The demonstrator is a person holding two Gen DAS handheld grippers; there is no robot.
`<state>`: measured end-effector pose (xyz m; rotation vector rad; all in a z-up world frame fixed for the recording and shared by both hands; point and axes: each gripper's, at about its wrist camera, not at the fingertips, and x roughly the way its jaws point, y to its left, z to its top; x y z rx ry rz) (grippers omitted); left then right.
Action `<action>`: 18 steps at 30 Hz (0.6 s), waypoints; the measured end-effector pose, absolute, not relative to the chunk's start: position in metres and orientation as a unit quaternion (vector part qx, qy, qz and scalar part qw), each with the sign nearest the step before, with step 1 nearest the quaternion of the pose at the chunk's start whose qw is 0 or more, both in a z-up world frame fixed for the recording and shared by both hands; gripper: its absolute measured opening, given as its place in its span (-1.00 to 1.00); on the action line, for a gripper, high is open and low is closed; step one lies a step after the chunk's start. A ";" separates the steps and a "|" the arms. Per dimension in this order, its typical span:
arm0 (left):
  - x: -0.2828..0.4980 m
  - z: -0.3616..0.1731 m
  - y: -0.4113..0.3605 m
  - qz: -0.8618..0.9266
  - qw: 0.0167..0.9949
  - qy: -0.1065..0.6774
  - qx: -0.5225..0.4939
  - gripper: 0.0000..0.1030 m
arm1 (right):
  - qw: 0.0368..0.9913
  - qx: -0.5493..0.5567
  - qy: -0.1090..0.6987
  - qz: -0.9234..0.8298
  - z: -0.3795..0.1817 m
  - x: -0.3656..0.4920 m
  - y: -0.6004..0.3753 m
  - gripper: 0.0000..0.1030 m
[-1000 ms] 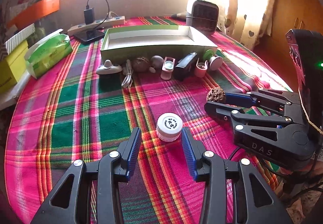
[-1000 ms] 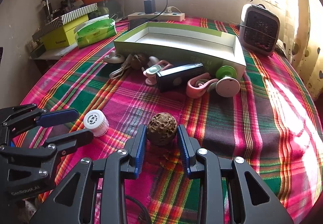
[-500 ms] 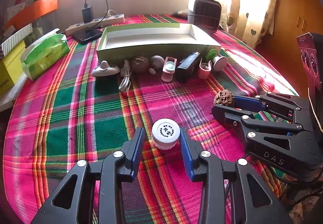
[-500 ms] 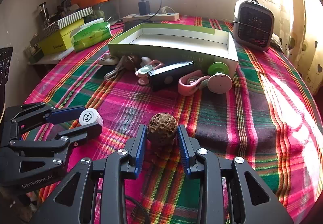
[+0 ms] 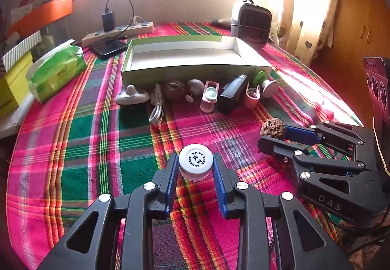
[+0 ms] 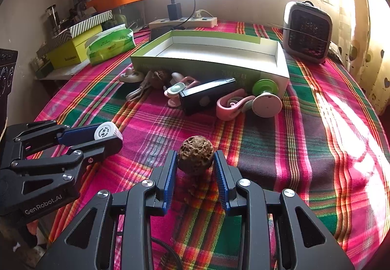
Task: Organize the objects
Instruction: 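Carry the white jar in the left gripper over the box while the right gripper carries the walnut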
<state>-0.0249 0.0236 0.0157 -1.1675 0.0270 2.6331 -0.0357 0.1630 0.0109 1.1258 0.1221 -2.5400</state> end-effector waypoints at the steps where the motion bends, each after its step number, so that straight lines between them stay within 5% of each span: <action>1: -0.027 0.017 0.023 0.907 0.131 0.009 -0.400 -0.50 | 0.179 0.397 0.043 -0.899 0.012 -0.037 0.163 -0.38; 18: -0.102 0.052 0.011 0.919 0.122 -0.015 -0.375 -0.50 | 0.180 0.367 0.053 -0.911 0.047 -0.084 0.159 -0.38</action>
